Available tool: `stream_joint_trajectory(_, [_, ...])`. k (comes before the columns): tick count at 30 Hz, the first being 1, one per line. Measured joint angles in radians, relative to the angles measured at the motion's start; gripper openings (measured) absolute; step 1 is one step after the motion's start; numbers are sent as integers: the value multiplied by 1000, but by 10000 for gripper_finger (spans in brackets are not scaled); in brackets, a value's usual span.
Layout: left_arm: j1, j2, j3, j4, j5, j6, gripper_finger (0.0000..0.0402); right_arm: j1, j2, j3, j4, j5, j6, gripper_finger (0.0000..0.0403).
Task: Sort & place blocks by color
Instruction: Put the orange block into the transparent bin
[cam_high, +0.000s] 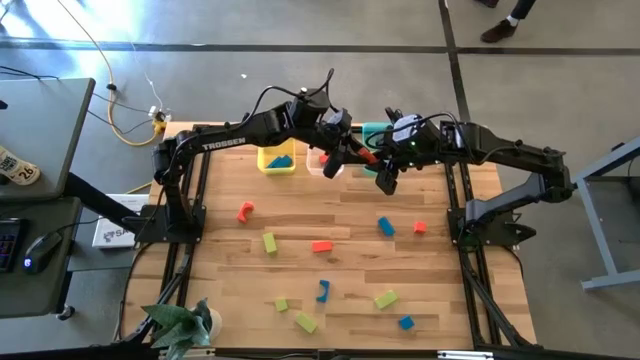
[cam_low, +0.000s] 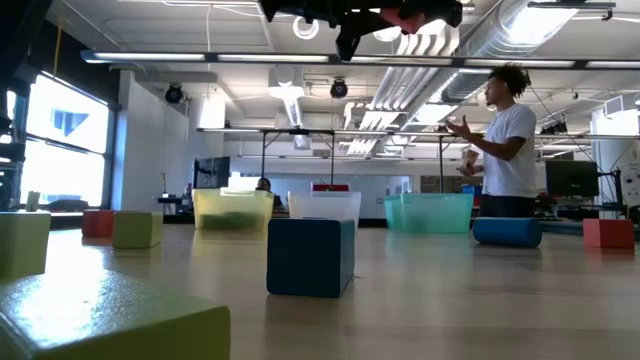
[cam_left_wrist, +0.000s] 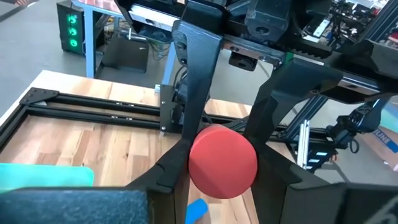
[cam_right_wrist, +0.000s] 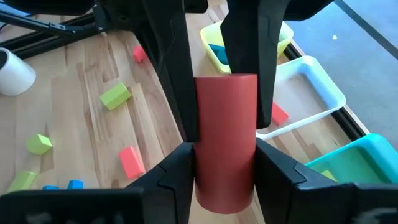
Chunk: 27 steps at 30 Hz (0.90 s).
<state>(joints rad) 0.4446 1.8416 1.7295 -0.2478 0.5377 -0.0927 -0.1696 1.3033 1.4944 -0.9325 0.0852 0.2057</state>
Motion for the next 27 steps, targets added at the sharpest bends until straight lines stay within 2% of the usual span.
stream_joint_trajectory(6, [0, 0, 0, -47, -19, 29, 102, 0, 0, -1, -3, 42, 19, 171])
stream_joint_trajectory(11, [0, 0, 0, -105, -97, 75, 102, 0, 0, -1, -19, 80, 46, 212])
stream_joint_trajectory(14, [1, 0, 0, -173, -205, 127, 102, 0, 0, -1, -30, 80, 62, 224])
stream_joint_trajectory(20, [4, 11, 0, -362, -536, 236, 102, 0, -1, -1, -35, 79, 67, 226])
stream_joint_trajectory(27, [50, 81, 0, -440, -730, 204, 110, 0, -1, -1, -35, 78, 67, 226])
